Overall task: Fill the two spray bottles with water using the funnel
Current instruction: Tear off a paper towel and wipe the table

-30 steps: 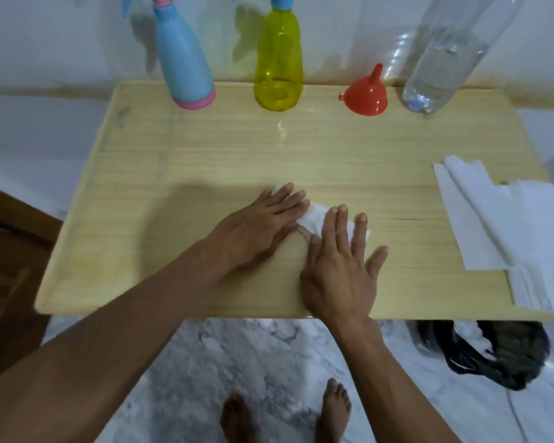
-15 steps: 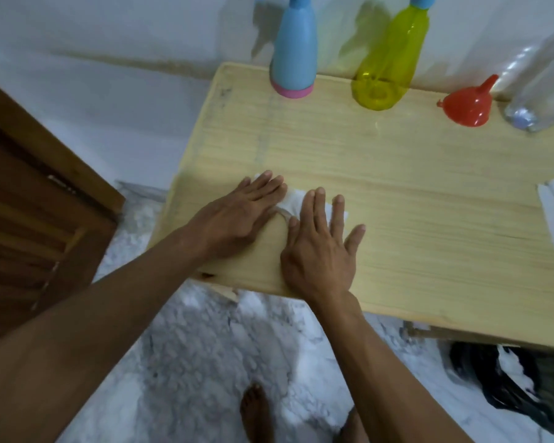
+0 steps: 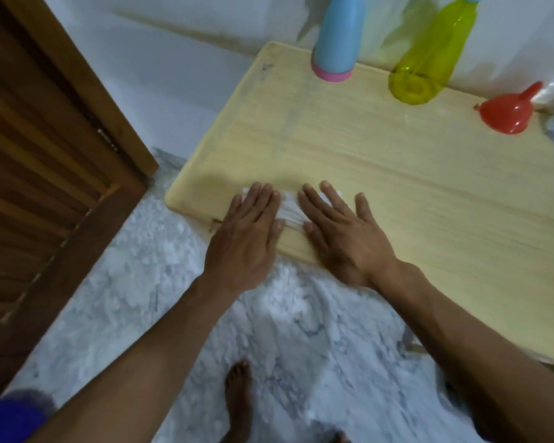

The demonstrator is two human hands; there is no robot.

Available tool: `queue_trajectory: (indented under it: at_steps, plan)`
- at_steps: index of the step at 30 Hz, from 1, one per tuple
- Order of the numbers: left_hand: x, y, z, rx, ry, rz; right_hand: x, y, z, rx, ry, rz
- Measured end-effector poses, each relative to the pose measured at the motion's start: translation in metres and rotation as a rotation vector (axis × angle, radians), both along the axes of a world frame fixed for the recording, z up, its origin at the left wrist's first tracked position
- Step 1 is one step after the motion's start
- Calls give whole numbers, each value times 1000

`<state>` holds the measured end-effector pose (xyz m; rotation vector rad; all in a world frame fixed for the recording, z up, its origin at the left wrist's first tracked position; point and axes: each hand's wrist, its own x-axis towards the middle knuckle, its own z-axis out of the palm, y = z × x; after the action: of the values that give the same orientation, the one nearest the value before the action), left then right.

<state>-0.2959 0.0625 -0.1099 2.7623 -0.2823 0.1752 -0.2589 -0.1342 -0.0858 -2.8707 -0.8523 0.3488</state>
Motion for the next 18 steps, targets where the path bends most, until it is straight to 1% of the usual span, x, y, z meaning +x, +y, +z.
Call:
queue_trajectory:
  at_steps: [7, 18]
  plan:
    - [-38, -70, -11, -63, -62, 48, -24, -72, 1, 24, 0, 90]
    - [-73, -186, -17, -45, -153, -27, -65, -197, 4, -8, -12, 67]
